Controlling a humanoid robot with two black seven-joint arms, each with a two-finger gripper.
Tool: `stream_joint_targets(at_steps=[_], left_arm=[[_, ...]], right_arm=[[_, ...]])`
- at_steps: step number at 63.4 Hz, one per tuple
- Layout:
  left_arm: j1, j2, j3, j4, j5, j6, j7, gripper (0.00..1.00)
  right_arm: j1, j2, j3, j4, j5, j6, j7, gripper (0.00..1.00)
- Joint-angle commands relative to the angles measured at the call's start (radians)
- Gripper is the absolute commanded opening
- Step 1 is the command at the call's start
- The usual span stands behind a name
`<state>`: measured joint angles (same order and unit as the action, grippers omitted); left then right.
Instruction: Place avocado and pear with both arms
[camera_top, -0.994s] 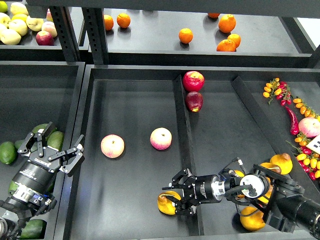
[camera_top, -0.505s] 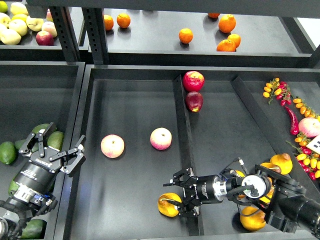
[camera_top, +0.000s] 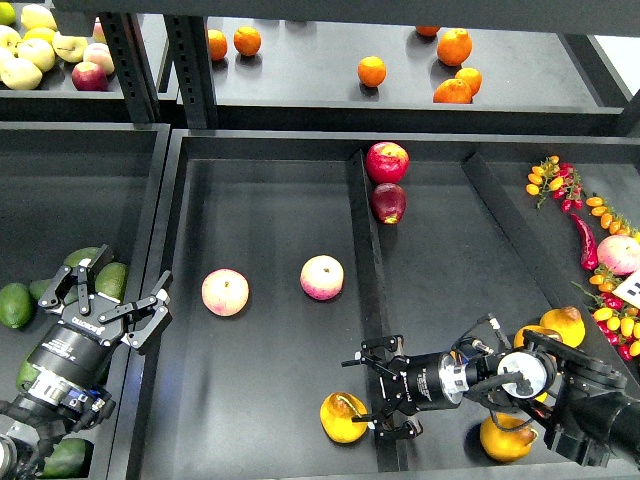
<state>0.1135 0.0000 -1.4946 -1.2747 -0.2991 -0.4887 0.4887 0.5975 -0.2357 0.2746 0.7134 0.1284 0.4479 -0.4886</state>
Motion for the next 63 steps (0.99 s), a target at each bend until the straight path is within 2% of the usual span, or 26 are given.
stream_joint_targets(at_steps=[1,37,63], left_arm=[[0.0,0.0,-0.001,0.0,0.0,0.0,0.0,0.99],[0.0,0.0,-0.001,0.001,0.0,0.0,0.0,0.99],[0.0,0.0,-0.001,0.001,0.0,0.0,0.0,0.99]], right_arm=[[-0.012,0.004,-0.003,-0.002,-0.006,0.0,0.0,0.96],[-0.041,0.059,-0.005,-0.026,-0.036,-0.014,0.0,0.96],[-0.041,0.105,0.001,-0.091,-0.036,-0.017,0.0,0.81]])
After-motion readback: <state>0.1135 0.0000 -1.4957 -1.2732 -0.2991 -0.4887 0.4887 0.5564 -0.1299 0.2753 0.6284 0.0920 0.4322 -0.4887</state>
